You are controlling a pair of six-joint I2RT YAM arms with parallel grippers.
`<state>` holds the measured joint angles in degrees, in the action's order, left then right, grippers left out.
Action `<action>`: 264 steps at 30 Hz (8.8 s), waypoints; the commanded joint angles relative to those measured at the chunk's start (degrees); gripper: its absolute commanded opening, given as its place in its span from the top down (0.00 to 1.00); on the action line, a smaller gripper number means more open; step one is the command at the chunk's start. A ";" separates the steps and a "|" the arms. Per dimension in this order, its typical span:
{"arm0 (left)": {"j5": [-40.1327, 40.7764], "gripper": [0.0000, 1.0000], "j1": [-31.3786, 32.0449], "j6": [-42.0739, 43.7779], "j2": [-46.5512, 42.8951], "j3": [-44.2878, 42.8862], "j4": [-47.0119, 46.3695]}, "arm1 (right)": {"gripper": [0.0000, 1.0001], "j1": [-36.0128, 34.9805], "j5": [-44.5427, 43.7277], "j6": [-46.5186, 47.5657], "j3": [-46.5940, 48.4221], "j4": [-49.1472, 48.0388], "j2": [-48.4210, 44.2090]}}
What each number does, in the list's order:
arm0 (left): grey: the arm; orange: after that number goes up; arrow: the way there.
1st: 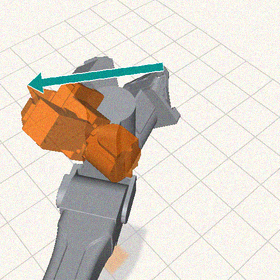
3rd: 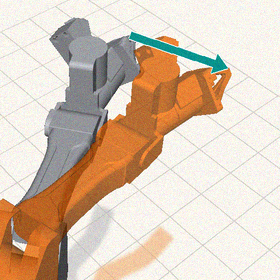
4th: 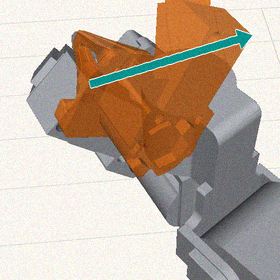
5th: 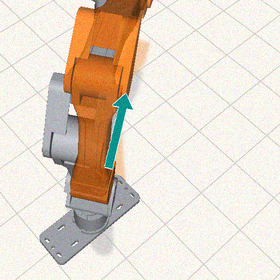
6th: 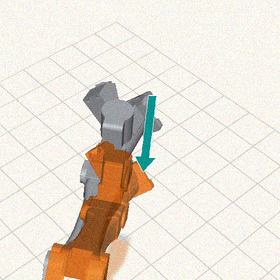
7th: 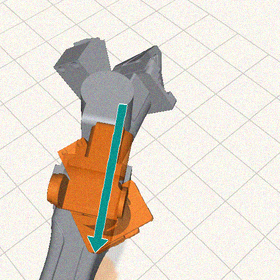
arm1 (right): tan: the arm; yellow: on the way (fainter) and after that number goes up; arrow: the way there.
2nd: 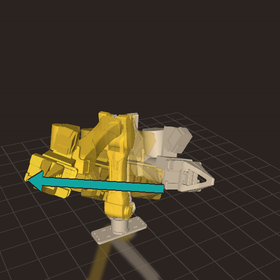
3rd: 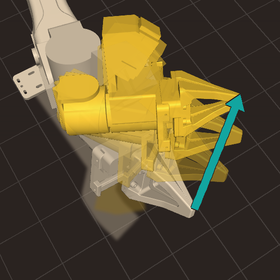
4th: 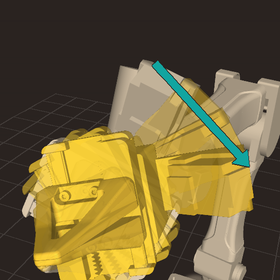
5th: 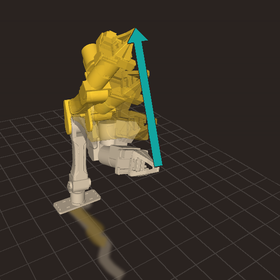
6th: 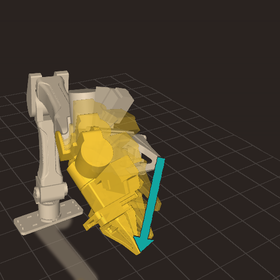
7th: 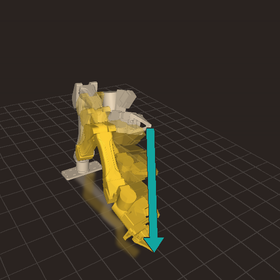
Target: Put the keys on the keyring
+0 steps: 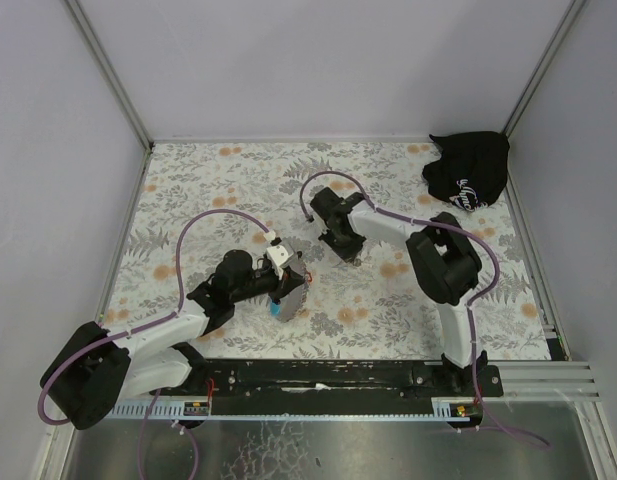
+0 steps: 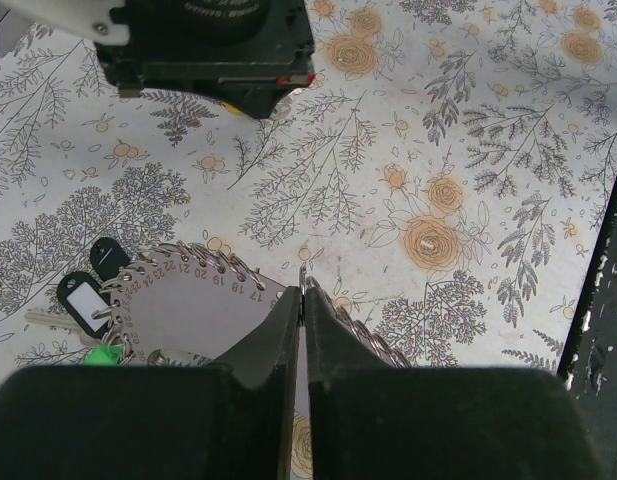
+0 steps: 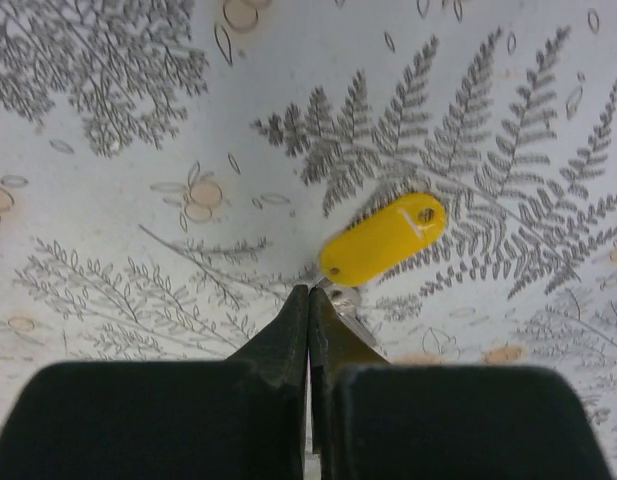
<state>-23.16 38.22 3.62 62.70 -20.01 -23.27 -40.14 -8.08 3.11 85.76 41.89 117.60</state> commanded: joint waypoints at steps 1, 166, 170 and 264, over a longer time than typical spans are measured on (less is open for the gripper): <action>-0.85 1.00 0.19 -0.28 0.02 -1.12 -2.50 | 0.98 -0.51 1.87 2.04 4.02 -0.87 2.46; -1.63 1.00 0.17 -0.74 -1.36 -0.82 -2.38 | 0.72 -0.54 10.16 10.49 -57.38 -88.98 -23.40; -1.53 1.00 0.19 -0.72 -1.44 -0.79 -2.32 | 0.74 -0.52 10.32 10.60 -56.90 -88.46 -22.62; -12.82 1.00 1.51 1.72 1.50 -1.92 -3.24 | 1.00 -2.82 51.78 31.74 -43.61 -49.12 -39.51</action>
<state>-34.46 39.35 4.82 64.10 -20.01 -23.29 -42.06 43.97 33.36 39.09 -7.92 77.45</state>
